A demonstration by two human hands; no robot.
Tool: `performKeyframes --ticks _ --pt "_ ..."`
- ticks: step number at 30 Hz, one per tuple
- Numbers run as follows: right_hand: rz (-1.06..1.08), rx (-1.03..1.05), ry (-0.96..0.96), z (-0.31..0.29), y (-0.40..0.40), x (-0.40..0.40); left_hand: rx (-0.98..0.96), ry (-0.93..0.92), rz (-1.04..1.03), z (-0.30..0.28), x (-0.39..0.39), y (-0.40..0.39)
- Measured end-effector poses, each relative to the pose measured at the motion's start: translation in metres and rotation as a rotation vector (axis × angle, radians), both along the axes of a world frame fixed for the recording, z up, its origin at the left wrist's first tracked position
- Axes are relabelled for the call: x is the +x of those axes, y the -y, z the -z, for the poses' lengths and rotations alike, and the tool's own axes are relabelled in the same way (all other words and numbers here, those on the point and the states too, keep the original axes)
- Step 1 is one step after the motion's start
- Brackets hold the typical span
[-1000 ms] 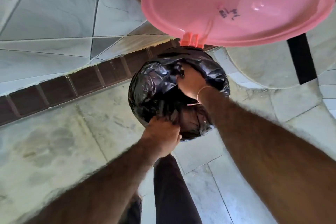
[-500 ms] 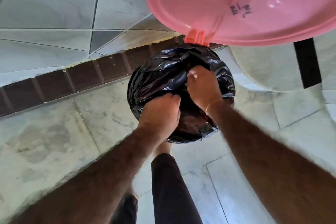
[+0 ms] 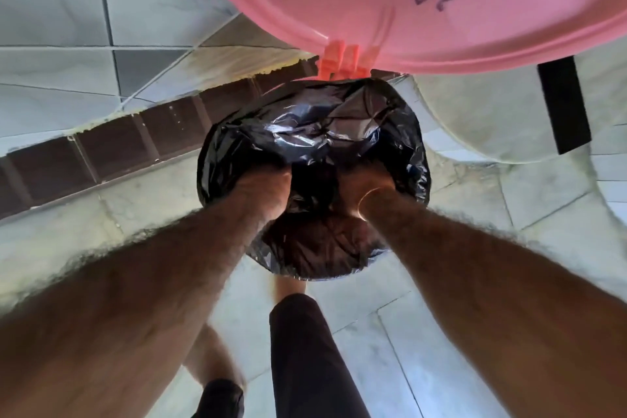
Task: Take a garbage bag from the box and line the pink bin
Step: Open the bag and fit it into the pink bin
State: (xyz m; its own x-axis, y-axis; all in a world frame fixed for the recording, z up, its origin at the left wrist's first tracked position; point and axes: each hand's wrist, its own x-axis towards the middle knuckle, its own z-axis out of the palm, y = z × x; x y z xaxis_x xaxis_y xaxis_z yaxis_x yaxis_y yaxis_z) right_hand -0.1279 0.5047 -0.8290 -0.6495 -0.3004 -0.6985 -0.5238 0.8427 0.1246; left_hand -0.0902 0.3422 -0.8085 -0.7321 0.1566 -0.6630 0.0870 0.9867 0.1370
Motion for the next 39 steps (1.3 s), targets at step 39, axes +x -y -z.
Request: performKeyframes --ticks 39 --pt "1.215 -0.673 -0.464 -0.08 -0.032 -0.034 0.517 -0.516 -0.945 -0.051 -0.01 0.055"
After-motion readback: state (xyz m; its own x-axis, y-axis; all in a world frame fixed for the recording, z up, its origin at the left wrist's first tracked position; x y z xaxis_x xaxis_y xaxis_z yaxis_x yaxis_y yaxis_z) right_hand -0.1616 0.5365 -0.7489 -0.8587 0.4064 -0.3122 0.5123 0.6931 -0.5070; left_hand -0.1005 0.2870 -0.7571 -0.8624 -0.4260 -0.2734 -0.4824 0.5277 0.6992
